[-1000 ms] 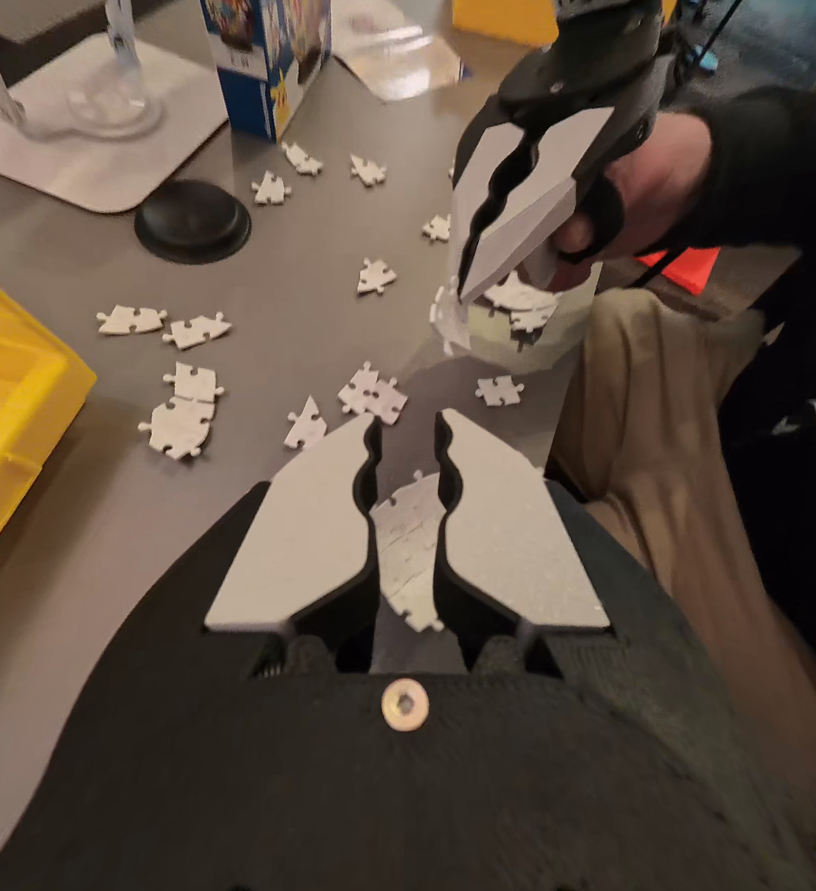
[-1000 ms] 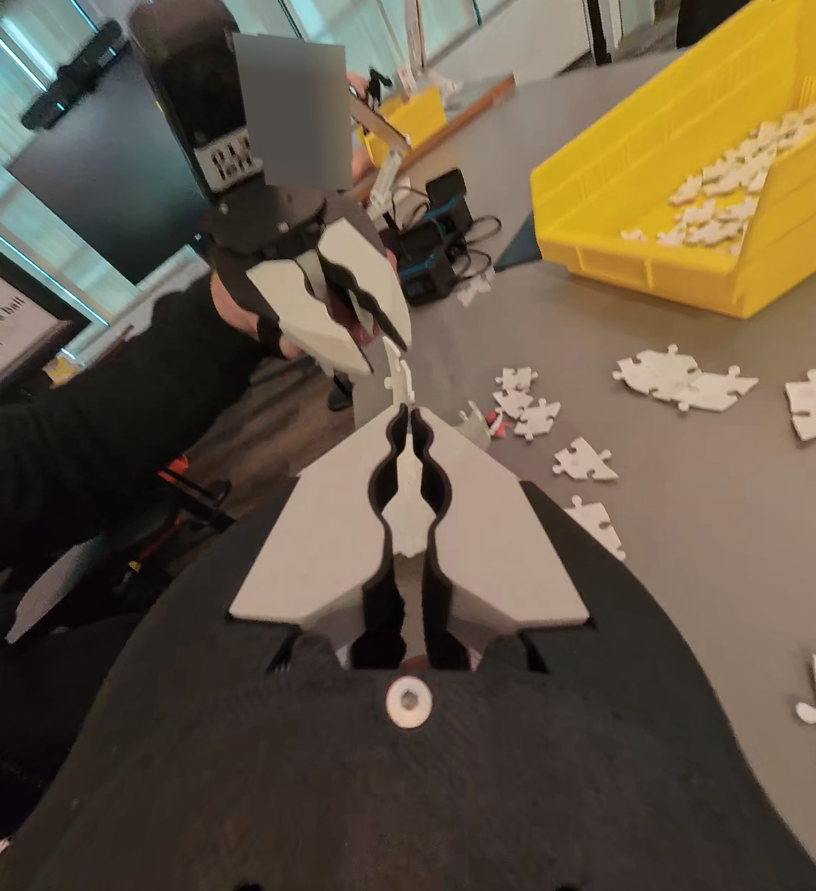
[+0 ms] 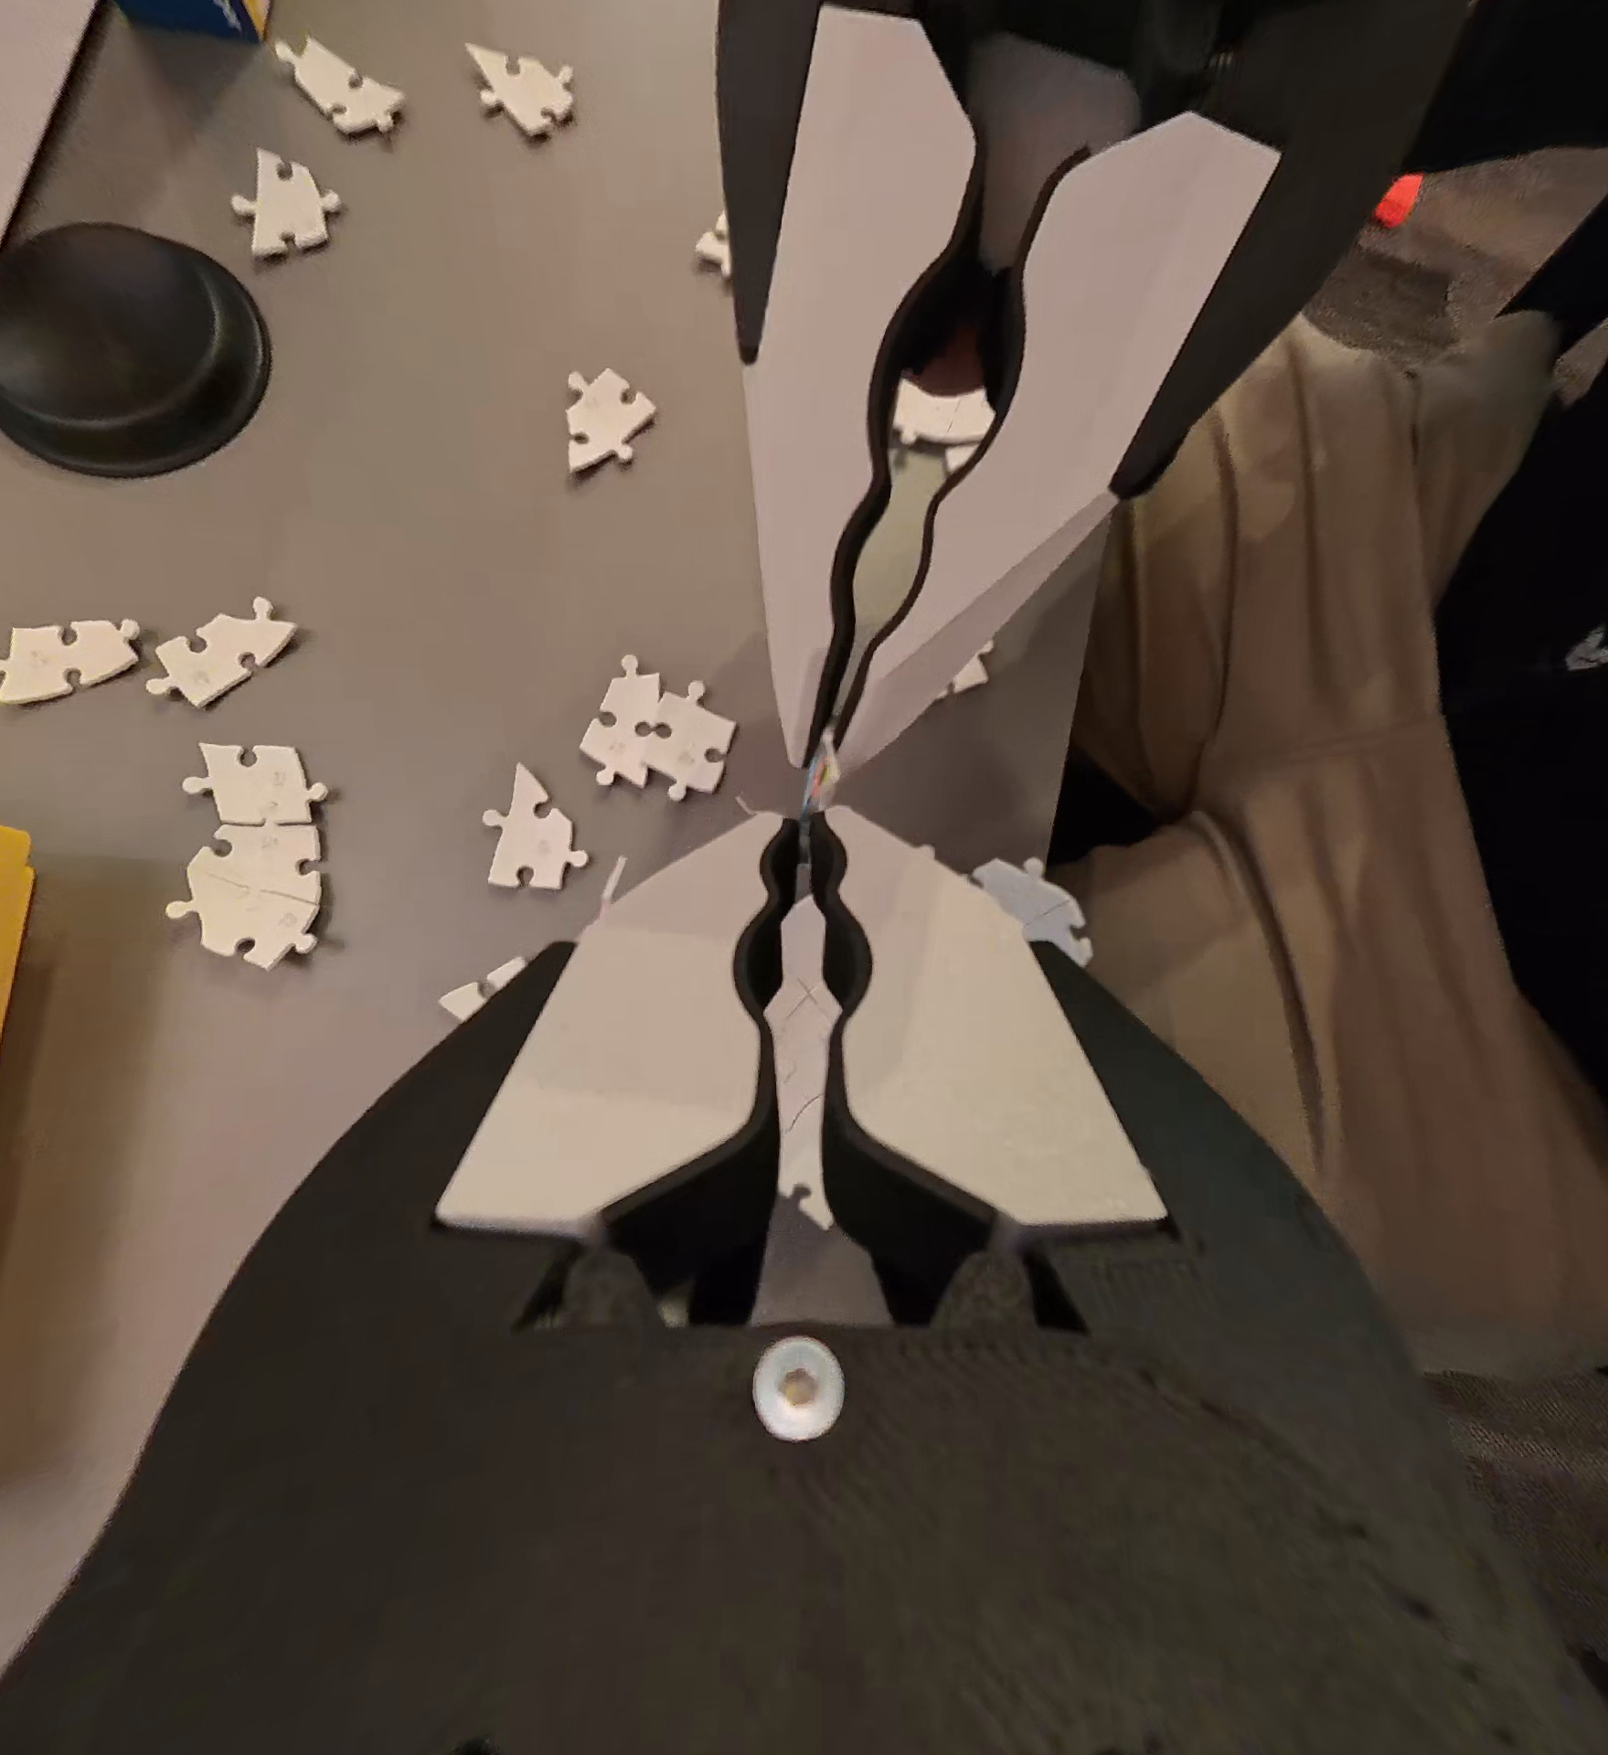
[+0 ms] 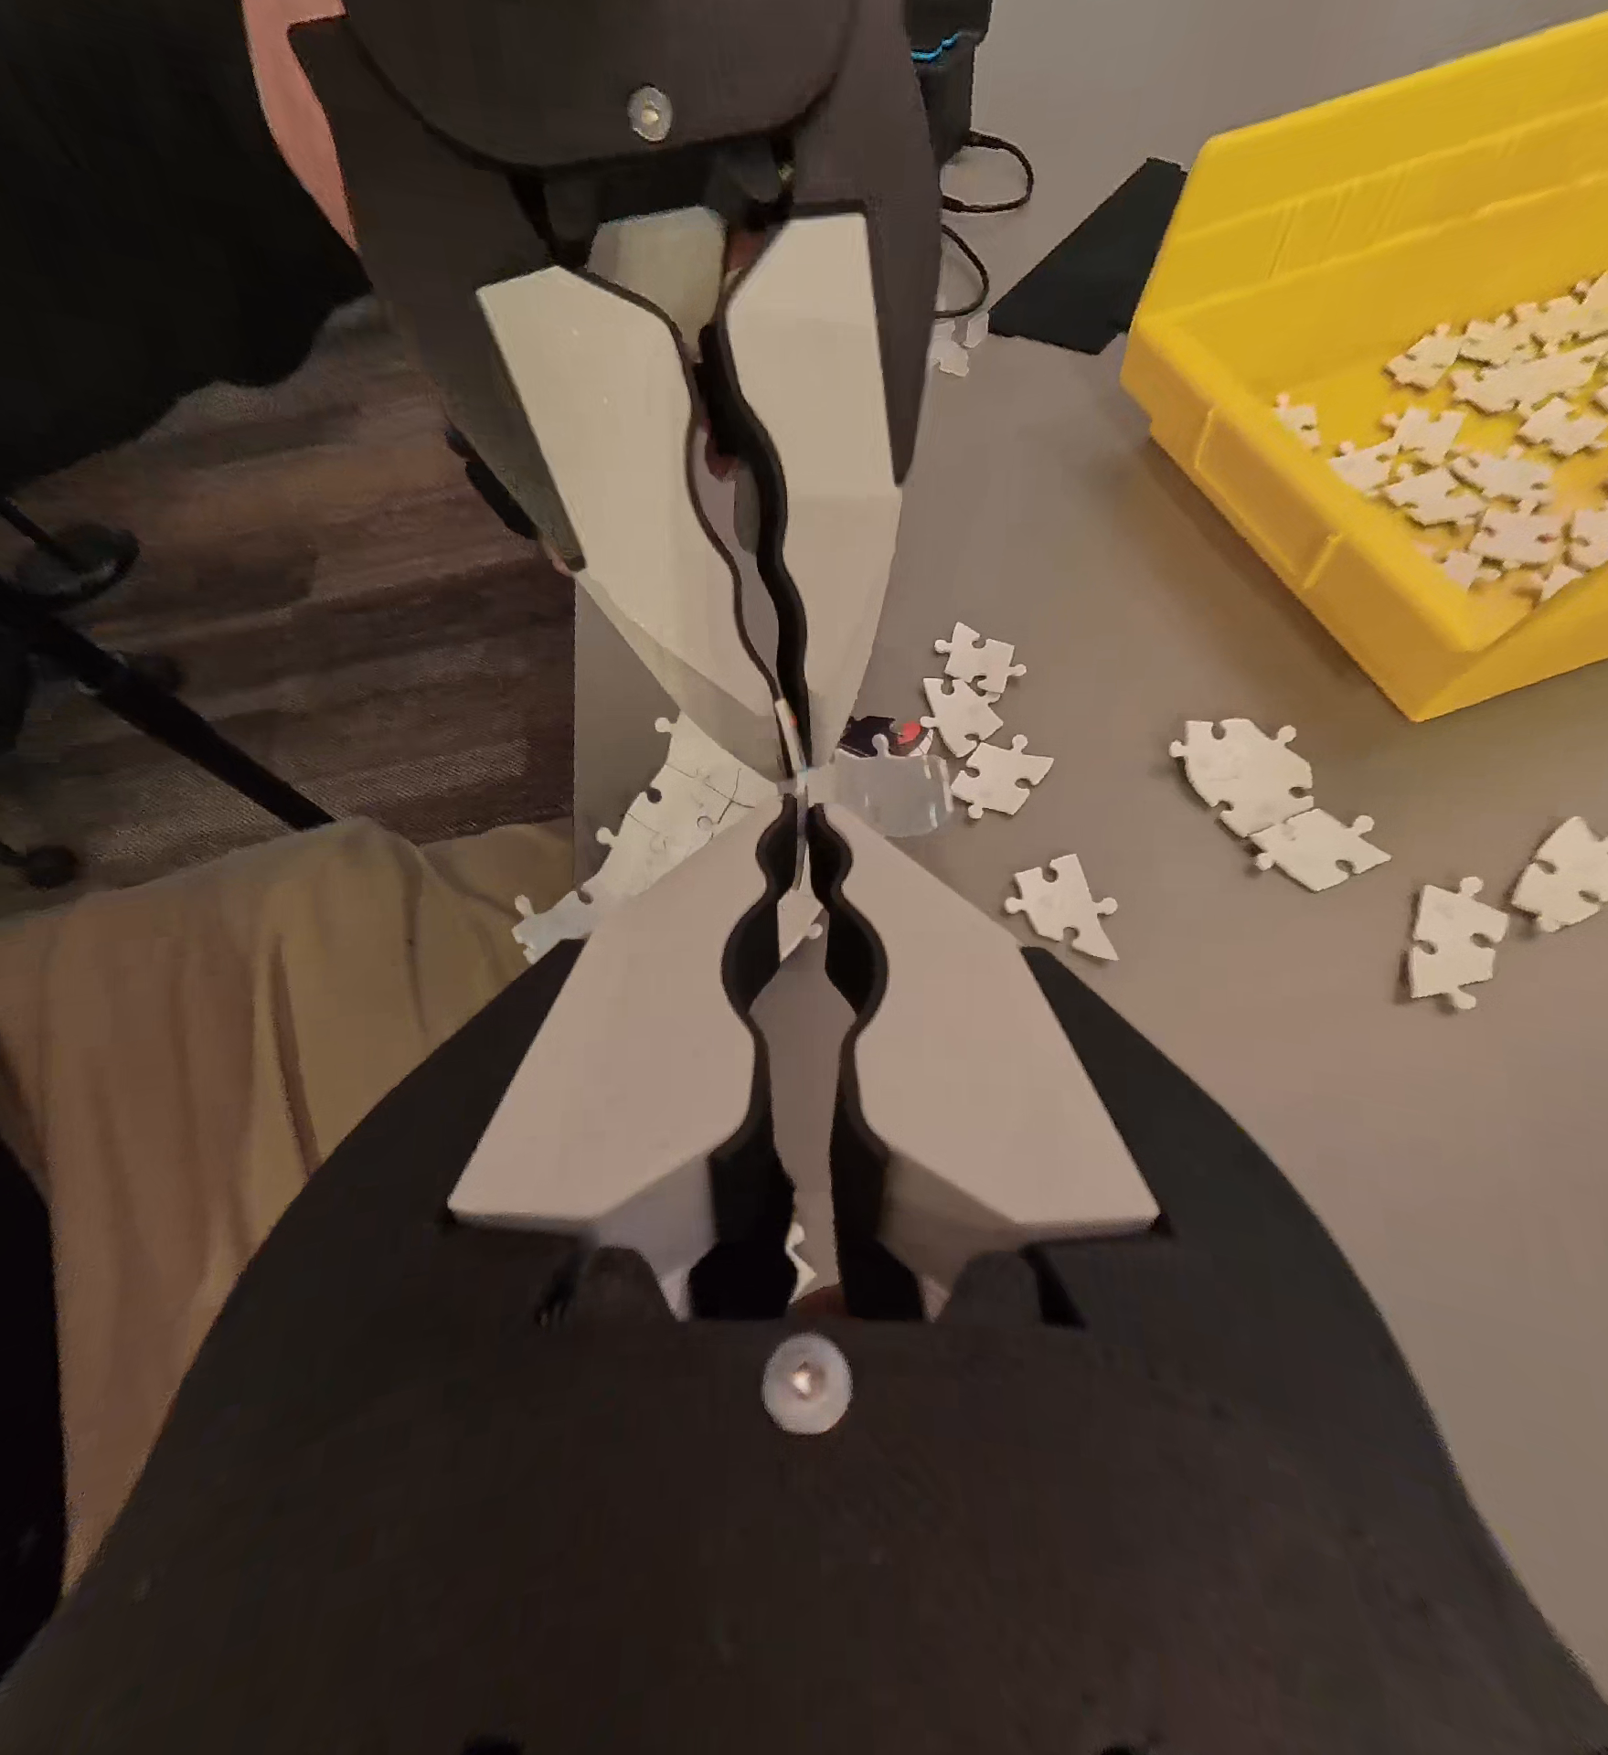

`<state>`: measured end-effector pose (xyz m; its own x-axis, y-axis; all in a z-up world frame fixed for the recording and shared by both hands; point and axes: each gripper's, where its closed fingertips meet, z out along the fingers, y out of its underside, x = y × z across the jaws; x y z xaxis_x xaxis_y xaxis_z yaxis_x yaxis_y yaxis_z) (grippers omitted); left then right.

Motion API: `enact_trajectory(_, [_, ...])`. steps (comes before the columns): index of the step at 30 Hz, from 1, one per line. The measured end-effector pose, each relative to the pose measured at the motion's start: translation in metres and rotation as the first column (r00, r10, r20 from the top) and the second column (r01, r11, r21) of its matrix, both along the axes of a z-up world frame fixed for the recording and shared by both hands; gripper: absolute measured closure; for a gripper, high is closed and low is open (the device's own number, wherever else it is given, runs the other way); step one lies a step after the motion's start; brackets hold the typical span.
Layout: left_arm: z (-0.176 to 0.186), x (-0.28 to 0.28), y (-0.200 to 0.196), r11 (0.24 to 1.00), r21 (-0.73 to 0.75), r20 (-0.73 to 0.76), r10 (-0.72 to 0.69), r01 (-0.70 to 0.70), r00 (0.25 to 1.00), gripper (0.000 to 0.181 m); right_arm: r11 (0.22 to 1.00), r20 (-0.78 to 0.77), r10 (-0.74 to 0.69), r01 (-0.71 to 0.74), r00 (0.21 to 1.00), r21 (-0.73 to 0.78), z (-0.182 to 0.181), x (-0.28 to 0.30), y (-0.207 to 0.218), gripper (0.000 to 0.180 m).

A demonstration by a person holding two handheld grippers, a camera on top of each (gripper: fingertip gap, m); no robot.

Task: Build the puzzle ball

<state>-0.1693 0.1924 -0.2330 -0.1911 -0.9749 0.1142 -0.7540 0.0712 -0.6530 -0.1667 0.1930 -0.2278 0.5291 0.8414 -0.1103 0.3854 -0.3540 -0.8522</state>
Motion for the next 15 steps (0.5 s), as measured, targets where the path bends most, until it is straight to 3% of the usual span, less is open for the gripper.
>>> enact_trajectory(5, [-0.005, -0.013, 0.034, 0.995, 0.057, -0.003, 0.080, -0.080, 0.997, 0.158, 0.986, -0.068, -0.113, 0.103, 0.991, -0.129, -0.023, 0.008, 0.013, 0.180])
enact_trajectory(8, [-0.021, -0.024, 0.047, 0.994, 0.003, -0.023, 0.107, -0.107, 0.994, 0.145, 0.974, -0.099, -0.167, 0.148, 0.981, -0.172, -0.037, 0.008, 0.018, 0.180])
enact_trajectory(15, [-0.060, -0.022, 0.046, 0.993, -0.110, -0.074, 0.041, -0.049, 0.996, 0.142, 0.956, -0.139, -0.221, 0.187, 0.965, -0.224, -0.062, 0.003, 0.026, 0.180])
